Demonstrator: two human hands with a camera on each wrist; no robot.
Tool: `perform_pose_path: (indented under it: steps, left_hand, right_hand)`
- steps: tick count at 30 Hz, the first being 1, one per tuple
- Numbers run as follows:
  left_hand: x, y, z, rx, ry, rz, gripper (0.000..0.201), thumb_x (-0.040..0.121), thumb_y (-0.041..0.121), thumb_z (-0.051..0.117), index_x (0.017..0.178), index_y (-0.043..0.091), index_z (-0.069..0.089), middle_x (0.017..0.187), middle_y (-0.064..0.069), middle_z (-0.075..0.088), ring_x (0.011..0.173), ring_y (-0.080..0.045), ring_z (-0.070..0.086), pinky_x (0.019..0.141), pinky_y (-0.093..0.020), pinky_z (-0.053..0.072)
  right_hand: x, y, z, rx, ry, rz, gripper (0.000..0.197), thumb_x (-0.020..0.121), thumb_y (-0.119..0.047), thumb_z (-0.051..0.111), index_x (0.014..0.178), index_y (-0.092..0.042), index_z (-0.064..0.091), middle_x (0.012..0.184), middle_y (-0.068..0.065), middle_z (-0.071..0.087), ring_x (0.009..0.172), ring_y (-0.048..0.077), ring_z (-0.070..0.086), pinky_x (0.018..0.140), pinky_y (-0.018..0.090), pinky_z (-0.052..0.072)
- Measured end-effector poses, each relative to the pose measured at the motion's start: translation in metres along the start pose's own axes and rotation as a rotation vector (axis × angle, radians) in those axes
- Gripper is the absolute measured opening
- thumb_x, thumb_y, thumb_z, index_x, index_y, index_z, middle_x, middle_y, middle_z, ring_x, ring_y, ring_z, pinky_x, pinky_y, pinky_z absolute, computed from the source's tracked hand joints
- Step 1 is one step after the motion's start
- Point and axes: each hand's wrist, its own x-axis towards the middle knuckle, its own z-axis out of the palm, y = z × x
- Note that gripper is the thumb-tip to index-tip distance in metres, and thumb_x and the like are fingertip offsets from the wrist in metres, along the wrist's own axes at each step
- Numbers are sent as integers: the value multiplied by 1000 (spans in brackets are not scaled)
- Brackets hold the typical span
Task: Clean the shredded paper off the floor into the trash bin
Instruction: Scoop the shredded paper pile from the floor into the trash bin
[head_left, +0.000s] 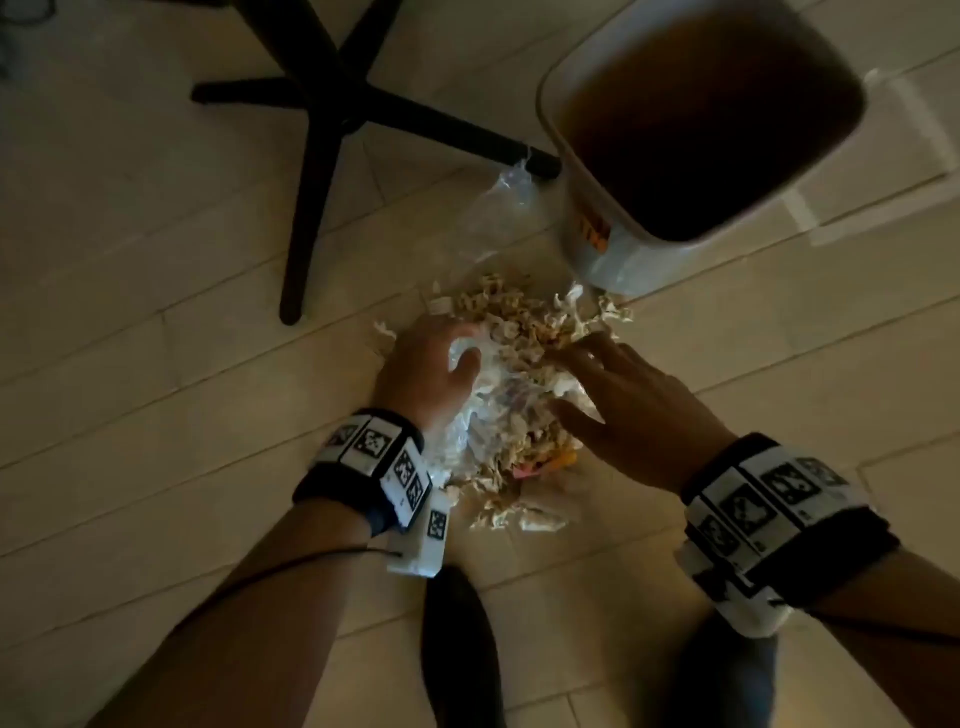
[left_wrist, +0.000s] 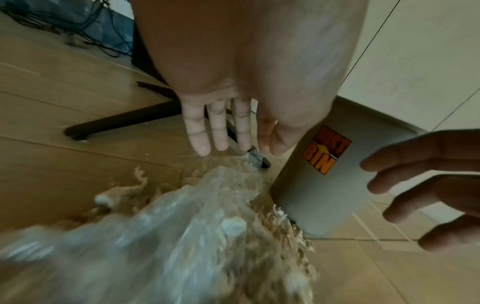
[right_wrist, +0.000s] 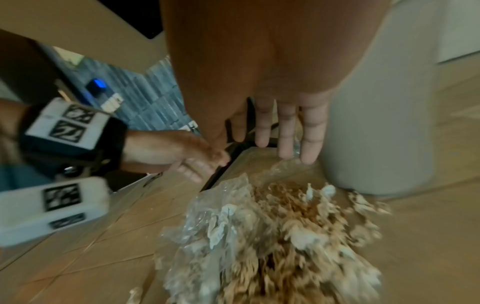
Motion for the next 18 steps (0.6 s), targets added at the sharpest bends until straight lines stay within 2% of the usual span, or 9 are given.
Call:
perform_pose_path:
  steps: [3, 7, 11, 14, 16, 18]
  left_hand:
    - [42, -11, 7, 94, 54, 45, 26, 92, 31, 54, 117, 30, 59, 128, 0, 50, 118, -24, 50, 94, -40, 48]
    - [90, -26, 18, 211, -18, 21, 44, 93, 27, 54, 136, 30, 46, 147, -1, 34, 130, -29, 37, 104, -44, 43]
    - [129, -49, 31, 290, -109, -52, 54, 94, 23, 52, 143, 38, 33, 158, 5, 12, 141, -30, 19, 111, -45, 33]
    - [156, -65, 36, 352, -174, -67, 60, 95, 21, 50, 146, 42, 25, 161, 7, -1, 144, -35, 12, 113, -48, 29]
    - [175, -73, 36, 392, -219, -59, 68, 96, 18, 48, 148, 47, 16, 161, 9, -9, 145, -38, 9, 114, -50, 27]
    - [190, -78, 33, 437, -270, -39, 77, 94, 12, 47, 147, 53, 8, 161, 11, -16, 143, -38, 21, 110, -50, 35]
  right_hand:
    - [30, 8, 11, -27, 33, -52, 57, 98, -50, 43, 148, -24, 34, 148, 5, 37, 128, 24, 44, 97, 39, 49]
    - [66, 17, 36, -68, 41, -194, 65, 93, -56, 48, 148, -25, 32, 153, 4, 34, 137, 24, 36, 110, 41, 38]
    - [95, 24, 71, -196, -8, -329, 78, 88, -66, 50, 152, -34, 21, 162, 7, 20, 148, 31, 18, 117, 58, 21]
    - [111, 29, 92, -286, 18, -435, 87, 82, -74, 51, 153, -44, 11, 164, 7, 11, 149, 40, 9, 115, 68, 8]
    - [118, 32, 103, -337, 37, -481, 90, 79, -76, 52, 152, -47, 9, 165, 6, 8, 148, 43, 6, 111, 73, 5]
    - [125, 34, 111, -385, 34, -522, 89, 77, -75, 55, 152, -47, 14, 164, 6, 12, 148, 43, 6, 108, 76, 5]
